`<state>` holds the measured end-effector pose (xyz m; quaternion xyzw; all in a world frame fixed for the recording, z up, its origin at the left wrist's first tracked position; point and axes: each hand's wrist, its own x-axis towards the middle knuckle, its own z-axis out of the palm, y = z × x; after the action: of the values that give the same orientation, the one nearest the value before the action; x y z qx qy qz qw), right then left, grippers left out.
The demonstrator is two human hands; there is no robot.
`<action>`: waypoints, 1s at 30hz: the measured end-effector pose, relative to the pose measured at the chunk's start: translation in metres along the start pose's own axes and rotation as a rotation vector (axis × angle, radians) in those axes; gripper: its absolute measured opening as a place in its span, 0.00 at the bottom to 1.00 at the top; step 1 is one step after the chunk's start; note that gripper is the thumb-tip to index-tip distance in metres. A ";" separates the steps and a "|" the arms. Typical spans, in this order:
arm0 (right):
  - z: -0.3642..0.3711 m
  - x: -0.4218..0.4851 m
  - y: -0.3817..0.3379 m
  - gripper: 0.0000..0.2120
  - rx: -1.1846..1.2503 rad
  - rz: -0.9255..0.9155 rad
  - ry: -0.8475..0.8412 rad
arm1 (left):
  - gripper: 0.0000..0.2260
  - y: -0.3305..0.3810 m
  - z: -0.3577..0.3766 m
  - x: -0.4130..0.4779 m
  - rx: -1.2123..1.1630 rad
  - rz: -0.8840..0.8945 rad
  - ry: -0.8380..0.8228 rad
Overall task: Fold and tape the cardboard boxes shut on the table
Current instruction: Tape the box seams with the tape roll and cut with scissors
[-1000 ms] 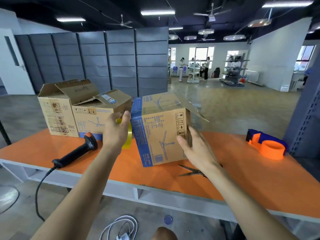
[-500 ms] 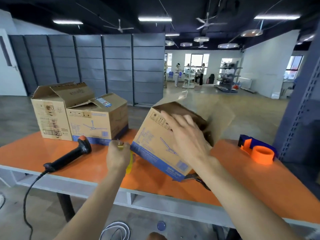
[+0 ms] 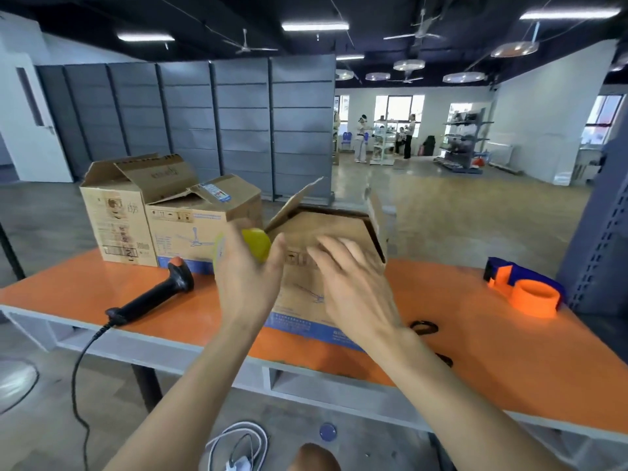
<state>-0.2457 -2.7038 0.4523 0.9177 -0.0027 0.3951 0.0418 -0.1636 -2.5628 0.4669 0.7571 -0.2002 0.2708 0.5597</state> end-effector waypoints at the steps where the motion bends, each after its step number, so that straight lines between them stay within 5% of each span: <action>1: -0.002 -0.003 0.001 0.26 0.013 -0.020 0.015 | 0.20 0.002 0.001 -0.001 -0.017 -0.019 -0.007; 6: -0.019 -0.027 0.021 0.19 0.070 -0.020 0.178 | 0.32 0.002 0.010 0.003 -0.044 -0.115 0.003; 10: -0.026 -0.037 0.041 0.14 0.123 0.100 0.318 | 0.32 -0.004 0.020 0.008 -0.019 -0.133 -0.012; 17: -0.015 -0.025 0.040 0.31 0.151 0.273 -0.032 | 0.31 -0.014 0.026 0.018 -0.025 -0.137 -0.024; 30: -0.018 -0.004 0.033 0.19 -0.003 0.418 0.018 | 0.25 0.005 0.023 -0.034 -0.076 0.053 0.001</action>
<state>-0.2629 -2.7358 0.4638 0.8936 -0.1932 0.4032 -0.0397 -0.1887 -2.5864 0.4432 0.7295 -0.2303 0.2782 0.5809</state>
